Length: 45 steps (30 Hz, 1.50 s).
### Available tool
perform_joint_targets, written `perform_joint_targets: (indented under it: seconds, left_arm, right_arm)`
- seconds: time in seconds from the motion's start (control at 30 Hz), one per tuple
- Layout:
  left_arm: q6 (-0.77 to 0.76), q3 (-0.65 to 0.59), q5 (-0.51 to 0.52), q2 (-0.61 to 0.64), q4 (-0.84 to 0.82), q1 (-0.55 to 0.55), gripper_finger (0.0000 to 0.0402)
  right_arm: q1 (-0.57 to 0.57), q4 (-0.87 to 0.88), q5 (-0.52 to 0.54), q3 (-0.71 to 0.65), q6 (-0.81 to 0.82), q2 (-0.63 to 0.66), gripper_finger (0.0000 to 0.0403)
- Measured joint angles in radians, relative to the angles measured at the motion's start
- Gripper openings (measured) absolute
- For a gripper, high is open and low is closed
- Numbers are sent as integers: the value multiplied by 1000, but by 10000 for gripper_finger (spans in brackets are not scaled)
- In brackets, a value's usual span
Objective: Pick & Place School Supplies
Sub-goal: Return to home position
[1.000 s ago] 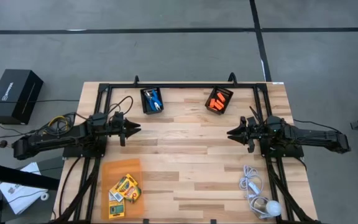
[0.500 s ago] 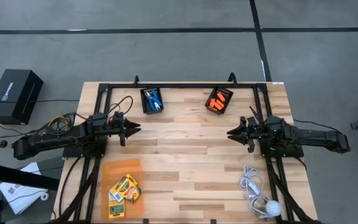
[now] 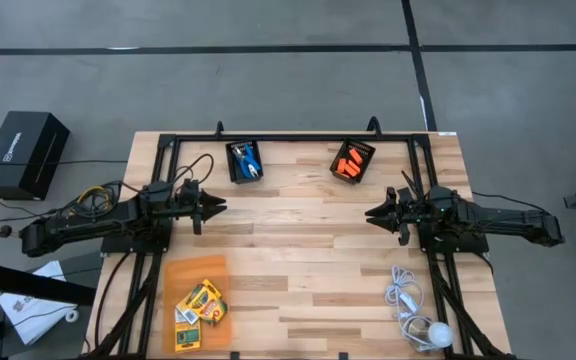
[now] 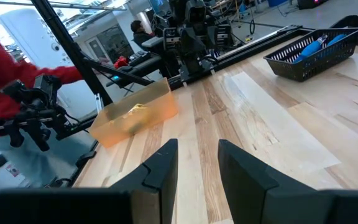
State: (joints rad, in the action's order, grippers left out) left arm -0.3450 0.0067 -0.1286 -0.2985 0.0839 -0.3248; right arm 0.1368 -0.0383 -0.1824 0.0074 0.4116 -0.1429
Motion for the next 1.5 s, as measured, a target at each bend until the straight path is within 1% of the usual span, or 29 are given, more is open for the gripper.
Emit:
perform_joint_targets:
  seconds: [1.5]
  left_arm:
    - [0,0,0,0,29,0,117]
  right_arm:
    - [0,0,0,0,0,0,107]
